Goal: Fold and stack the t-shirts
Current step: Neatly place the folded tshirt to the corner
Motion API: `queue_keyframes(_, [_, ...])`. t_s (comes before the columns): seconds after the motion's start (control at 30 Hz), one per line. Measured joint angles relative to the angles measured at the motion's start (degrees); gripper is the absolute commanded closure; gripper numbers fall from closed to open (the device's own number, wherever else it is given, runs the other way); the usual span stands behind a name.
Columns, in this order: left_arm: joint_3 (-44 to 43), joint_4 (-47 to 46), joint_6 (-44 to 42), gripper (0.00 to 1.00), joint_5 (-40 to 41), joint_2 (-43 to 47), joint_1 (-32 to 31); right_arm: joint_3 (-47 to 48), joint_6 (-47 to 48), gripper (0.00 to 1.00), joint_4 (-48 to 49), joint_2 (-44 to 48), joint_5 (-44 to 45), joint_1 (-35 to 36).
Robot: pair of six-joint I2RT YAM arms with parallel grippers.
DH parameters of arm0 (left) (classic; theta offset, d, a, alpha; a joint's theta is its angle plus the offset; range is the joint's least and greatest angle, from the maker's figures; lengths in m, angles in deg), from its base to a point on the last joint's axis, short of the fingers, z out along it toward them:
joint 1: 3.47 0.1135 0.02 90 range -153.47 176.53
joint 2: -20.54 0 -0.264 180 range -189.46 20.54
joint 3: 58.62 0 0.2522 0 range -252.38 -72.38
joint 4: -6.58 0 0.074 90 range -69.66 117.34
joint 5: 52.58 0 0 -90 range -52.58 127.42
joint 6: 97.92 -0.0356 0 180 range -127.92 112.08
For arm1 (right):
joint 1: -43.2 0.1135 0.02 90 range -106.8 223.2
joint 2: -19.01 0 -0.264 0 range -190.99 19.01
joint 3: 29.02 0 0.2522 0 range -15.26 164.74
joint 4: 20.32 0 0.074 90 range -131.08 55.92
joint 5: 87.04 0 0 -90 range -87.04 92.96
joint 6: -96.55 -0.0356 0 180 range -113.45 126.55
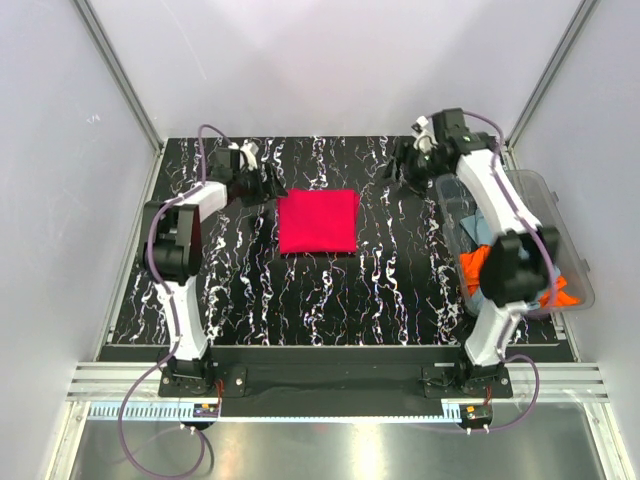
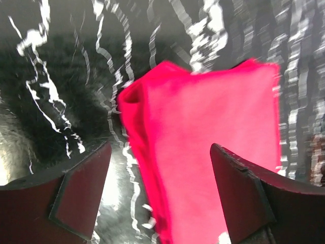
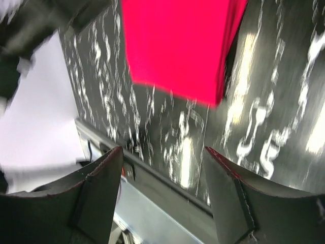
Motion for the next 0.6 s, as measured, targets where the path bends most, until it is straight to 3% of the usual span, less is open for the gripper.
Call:
queue_keyframes(0.2, [-3.06,0.83,-1.14,0.16,0.70,-5.42,-0.39,-17.94,1.31,0.30,-0.17,20.59,-0.04,0.42])
queue_keyframes(0.43, [-5.60,-1.11,-0.39,0.28,0.07,-8.28,-1.70,-22.05,1.31,0.31,0.00,25.00,-1.46,0.42])
queue_keyframes(0.5, [-5.60,-1.86,0.52,0.37,-0.26,-8.68,-2.19,-22.18,1.29,0.31,0.17,25.00,-1.99,0.42])
queue_keyframes(0.6, [-5.57,-2.19,1.97,0.58,-0.66,-9.27,-2.62,-22.32,1.25,0.32,0.79,24.98,-3.08,0.44])
